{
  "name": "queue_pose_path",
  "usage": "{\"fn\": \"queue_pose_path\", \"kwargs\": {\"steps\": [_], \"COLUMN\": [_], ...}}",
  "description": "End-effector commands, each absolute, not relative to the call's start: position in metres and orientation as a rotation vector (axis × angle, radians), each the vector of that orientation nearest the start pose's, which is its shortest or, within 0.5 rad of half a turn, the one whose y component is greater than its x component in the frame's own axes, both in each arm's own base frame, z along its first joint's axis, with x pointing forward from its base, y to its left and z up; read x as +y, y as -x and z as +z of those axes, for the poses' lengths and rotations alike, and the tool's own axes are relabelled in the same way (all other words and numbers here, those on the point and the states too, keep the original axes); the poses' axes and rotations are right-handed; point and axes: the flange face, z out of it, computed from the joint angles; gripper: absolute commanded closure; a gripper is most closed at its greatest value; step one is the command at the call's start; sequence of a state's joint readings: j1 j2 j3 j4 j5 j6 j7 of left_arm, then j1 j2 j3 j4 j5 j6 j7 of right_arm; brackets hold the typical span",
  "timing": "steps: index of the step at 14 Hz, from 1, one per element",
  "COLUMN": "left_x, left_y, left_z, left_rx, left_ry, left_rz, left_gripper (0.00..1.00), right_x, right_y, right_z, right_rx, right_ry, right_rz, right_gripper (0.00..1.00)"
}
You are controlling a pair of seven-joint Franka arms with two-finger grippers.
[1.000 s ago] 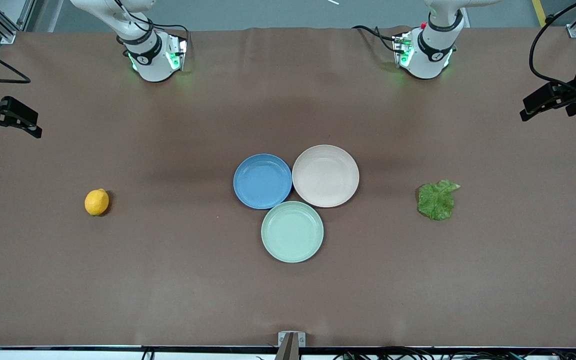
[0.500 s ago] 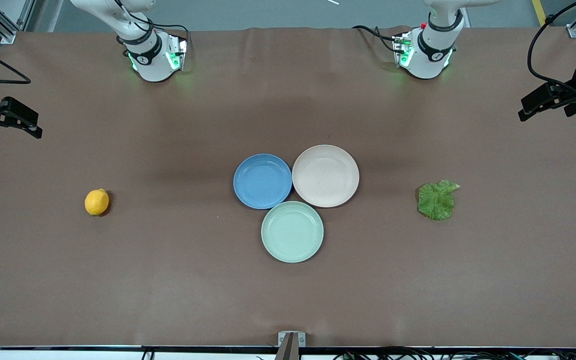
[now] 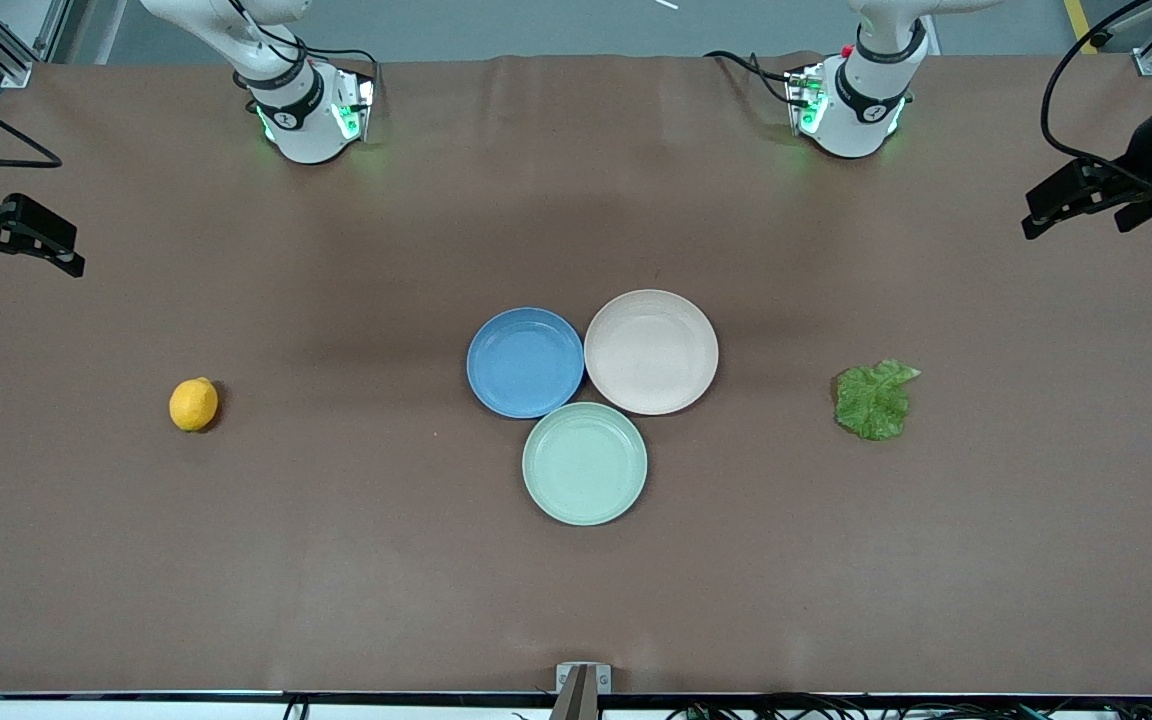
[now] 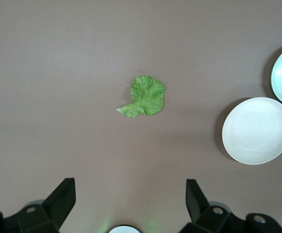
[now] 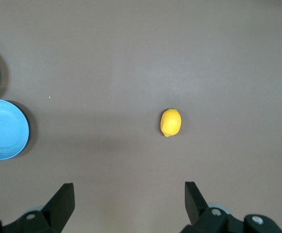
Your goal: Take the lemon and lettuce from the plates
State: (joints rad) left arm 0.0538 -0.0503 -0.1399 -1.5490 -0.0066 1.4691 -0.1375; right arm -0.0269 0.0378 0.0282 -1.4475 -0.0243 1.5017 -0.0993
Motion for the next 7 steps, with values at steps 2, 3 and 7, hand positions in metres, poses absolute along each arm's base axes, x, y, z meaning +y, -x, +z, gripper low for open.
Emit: {"fn": "queue_pose_path", "kwargs": {"steps": [2,3,7], "left_x": [-0.0491,-0.0479,-0.0480], "left_y": [-0.5225,-0.5229,-0.5234], "left_z": [0.6563,0.6568,0.6567], "left_rx": [-0.048,-0.050,-0.053], "left_ry": [3.138,3.136,3.116], "left_rz": [0.030,0.029,0.026], "left_gripper": [0.00,0.00,0.00], "right_x": [-0.0017,-0.0017,-0.0027], "right_y": [-0.5628,-0.5628,-0.5628], "right_z": [0.6583,0.6583,0.6583], "right_rx": [-0.145,-0.145,-0.144], "right_ry": [3.164,3.164,3.165], "right_rz": [-0.035,-0.035,-0.035], "right_gripper": [0.00,0.00,0.00]}}
